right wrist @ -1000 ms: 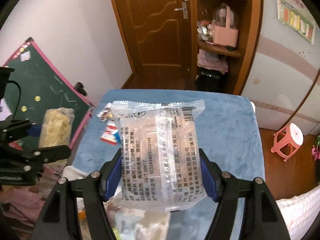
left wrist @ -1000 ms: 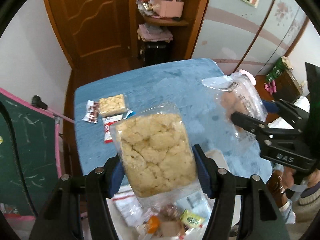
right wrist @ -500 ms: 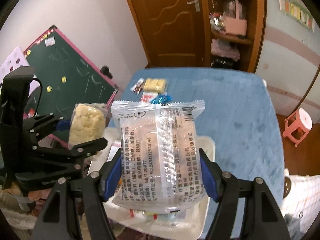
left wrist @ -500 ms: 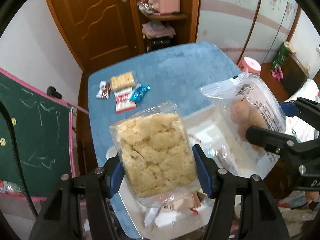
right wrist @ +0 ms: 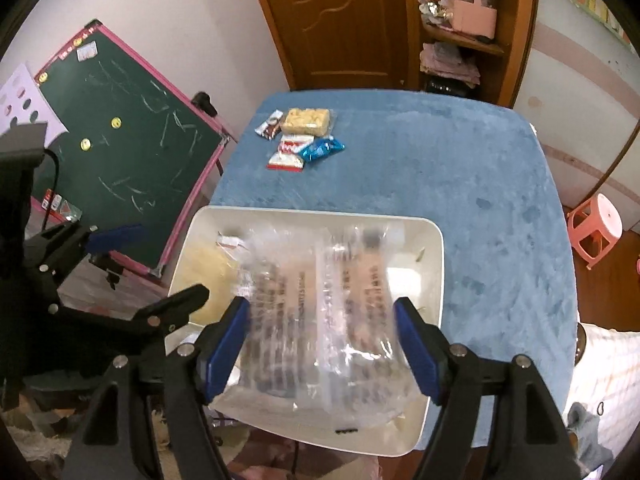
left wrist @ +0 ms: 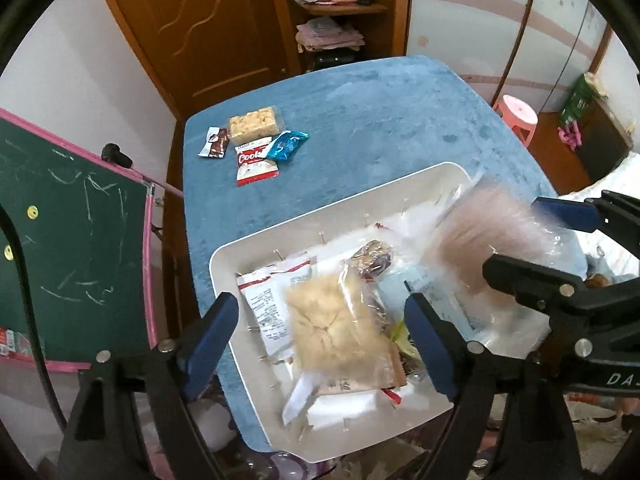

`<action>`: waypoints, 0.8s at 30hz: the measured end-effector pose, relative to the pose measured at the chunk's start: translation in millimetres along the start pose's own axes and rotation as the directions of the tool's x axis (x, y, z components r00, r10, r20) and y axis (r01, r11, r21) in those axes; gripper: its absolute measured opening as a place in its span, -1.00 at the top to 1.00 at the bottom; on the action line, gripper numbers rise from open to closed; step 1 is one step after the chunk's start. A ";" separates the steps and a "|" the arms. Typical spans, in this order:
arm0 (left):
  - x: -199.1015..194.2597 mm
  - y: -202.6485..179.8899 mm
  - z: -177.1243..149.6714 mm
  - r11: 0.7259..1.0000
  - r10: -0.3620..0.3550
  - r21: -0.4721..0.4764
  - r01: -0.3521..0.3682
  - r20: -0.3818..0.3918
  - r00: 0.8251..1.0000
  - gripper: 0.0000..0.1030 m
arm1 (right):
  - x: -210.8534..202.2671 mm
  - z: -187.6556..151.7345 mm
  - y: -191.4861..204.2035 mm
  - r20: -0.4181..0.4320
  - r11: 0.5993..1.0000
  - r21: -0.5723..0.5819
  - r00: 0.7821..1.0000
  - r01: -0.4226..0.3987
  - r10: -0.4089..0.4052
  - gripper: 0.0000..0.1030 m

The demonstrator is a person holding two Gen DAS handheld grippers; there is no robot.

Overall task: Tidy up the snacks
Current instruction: 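Carry the cracker pack and bread packet into the tray and open both tools, then move both tools from the tray back over the last snacks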

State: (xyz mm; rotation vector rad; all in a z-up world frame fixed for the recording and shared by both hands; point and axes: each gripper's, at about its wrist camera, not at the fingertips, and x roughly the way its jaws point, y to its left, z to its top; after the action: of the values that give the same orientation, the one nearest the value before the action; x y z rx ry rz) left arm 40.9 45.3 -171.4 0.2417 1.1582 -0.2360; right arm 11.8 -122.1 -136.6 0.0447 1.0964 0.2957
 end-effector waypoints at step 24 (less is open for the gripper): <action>-17.9 4.7 -3.8 1.000 -0.019 -0.018 0.020 0.054 0.998 -0.64 | -27.1 5.0 18.9 0.094 0.998 -0.052 0.995 0.023 -0.018 -0.45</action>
State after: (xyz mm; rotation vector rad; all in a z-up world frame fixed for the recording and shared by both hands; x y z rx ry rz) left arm 32.1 52.0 -156.0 0.2067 1.1095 -0.2476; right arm 0.8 -110.3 -107.3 0.0000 0.9947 0.3012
